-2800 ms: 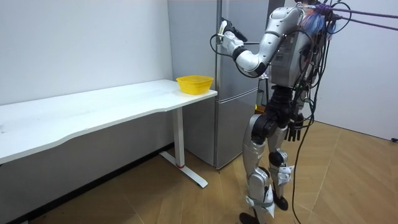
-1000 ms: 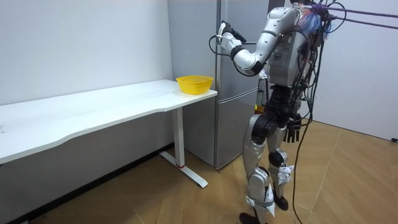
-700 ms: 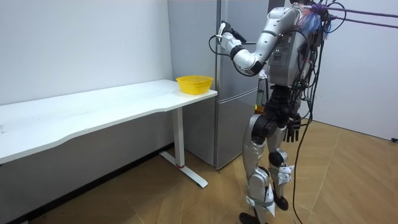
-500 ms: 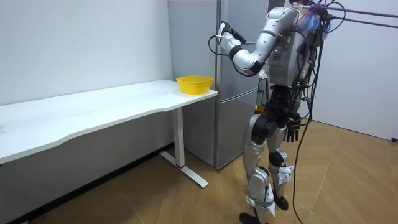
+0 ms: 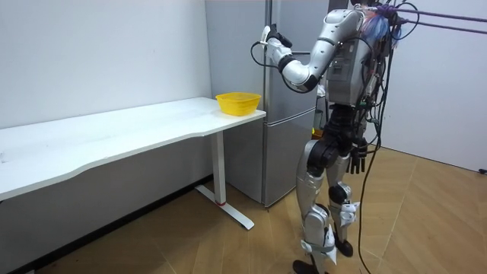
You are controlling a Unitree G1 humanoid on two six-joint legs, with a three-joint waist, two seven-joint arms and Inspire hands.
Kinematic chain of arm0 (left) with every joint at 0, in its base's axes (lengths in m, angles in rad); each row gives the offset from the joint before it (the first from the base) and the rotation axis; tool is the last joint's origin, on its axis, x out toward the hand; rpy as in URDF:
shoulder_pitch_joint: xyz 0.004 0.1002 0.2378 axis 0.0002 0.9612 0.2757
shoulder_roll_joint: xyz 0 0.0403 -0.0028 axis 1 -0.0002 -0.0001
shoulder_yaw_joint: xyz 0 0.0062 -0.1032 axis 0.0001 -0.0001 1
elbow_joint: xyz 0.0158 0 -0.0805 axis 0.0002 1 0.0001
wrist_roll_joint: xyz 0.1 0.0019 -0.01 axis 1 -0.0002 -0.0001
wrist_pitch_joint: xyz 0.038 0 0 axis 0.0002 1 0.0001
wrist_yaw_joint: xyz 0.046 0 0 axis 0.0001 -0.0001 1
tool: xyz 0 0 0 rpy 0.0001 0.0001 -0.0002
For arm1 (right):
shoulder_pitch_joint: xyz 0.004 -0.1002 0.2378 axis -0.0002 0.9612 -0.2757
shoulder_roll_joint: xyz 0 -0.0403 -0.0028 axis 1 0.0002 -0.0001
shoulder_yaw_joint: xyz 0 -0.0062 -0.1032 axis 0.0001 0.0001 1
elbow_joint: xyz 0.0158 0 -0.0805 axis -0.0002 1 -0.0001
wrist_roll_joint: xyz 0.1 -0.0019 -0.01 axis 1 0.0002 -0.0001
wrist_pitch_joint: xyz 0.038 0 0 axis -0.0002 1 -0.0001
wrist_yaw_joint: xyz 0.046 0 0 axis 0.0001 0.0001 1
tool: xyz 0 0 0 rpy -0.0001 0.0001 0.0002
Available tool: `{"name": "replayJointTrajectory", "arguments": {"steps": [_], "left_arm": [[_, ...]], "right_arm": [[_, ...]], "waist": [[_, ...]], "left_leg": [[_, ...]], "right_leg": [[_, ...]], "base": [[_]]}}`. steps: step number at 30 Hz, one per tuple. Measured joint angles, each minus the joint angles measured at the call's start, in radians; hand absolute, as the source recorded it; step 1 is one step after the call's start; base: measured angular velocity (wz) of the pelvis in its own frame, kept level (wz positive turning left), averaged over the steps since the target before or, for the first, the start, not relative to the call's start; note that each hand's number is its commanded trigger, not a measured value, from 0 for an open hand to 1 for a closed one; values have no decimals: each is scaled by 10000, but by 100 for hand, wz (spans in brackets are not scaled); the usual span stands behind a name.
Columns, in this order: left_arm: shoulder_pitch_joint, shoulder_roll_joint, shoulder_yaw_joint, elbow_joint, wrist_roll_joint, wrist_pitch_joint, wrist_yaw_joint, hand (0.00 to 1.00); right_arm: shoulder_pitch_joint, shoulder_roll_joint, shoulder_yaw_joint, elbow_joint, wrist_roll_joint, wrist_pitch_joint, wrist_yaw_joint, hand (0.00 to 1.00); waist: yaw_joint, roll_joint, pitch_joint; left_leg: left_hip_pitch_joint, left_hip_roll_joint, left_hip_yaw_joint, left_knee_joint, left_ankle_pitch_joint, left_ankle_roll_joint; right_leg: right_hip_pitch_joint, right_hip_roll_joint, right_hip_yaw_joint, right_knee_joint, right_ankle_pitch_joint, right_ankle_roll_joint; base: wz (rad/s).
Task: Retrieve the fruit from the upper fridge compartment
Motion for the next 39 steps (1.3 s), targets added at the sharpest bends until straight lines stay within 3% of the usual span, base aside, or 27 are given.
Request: {"name": "replayJointTrajectory", "arguments": {"steps": [7, 13, 17, 20, 24, 27, 31, 35, 39], "left_arm": [[-233, 2, -326, -5, -771, -11, -164, 100], [-411, 157, -1389, -423, -1801, -58, -1369, 100], [-767, 198, -1996, -603, -1842, -52, -1976, 100], [-874, 202, -2207, -606, -1842, -16, -2260, 100], [-995, 202, -2374, -606, -1844, -15, -2594, 100], [-999, 202, -2489, -606, -1838, -15, -2832, 0], [-1042, 186, -2598, -608, -1826, -17, -2962, 0], [-1478, 7, -3160, -605, -1852, -20, -3041, 0], [-1663, -239, -3284, -601, -2036, -147, -3078, 0]], "right_arm": [[-50, -12, -2, -23, -176, -5, 100, 0], [-3, -20, -6, -69, -210, -4, 122, 0], [45, -34, -7, -281, -205, -7, 118, 0], [98, -38, -5, -319, -193, -14, 124, 0], [124, -55, -2, -327, -193, -10, 105, 0], [123, -52, 79, -335, -186, -32, 106, 0], [84, -65, 164, -333, -173, -70, 96, 0], [62, -64, 197, -331, -171, -183, 106, 0], [11, -64, 191, -307, -156, -376, 64, 0]], "waist": [[-19, -24, 5], [-34, -42, -5], [-37, -38, -7], [-98, 93, -90], [-109, 107, -78], [-179, 44, -50], [-264, -17, -52], [-334, -45, -50], [-531, -44, -50]], "left_leg": [[-4, -18, 1, 1, 25, 34], [10, -24, 56, 18, 28, 39], [104, -13, 244, 16, 28, 39], [187, -10, 320, -5, 28, 39], [348, 23, 516, -100, 34, 29], [355, 14, 534, -103, 34, 29], [339, 15, 534, -97, 34, 29], [333, 16, 534, -93, 34, 29], [340, 20, 544, -97, 34, 29]], "right_leg": [[2, -14, 44, 7, 4, 9], [-18, -13, 139, 11, -1, 18], [-21, 6, 308, 28, 9, 35], [-17, 11, 380, 40, 11, 38], [-21, 58, 578, 55, 13, 35], [-26, 50, 586, 52, 14, 38], [-46, 50, 578, 44, 14, 38], [-12, 51, 570, 51, 14, 38], [-9, 59, 579, 41, 14, 38]], "base": [[0], [-3], [-13], [-9], [-14], [-2], [0], [0], [0]]}}
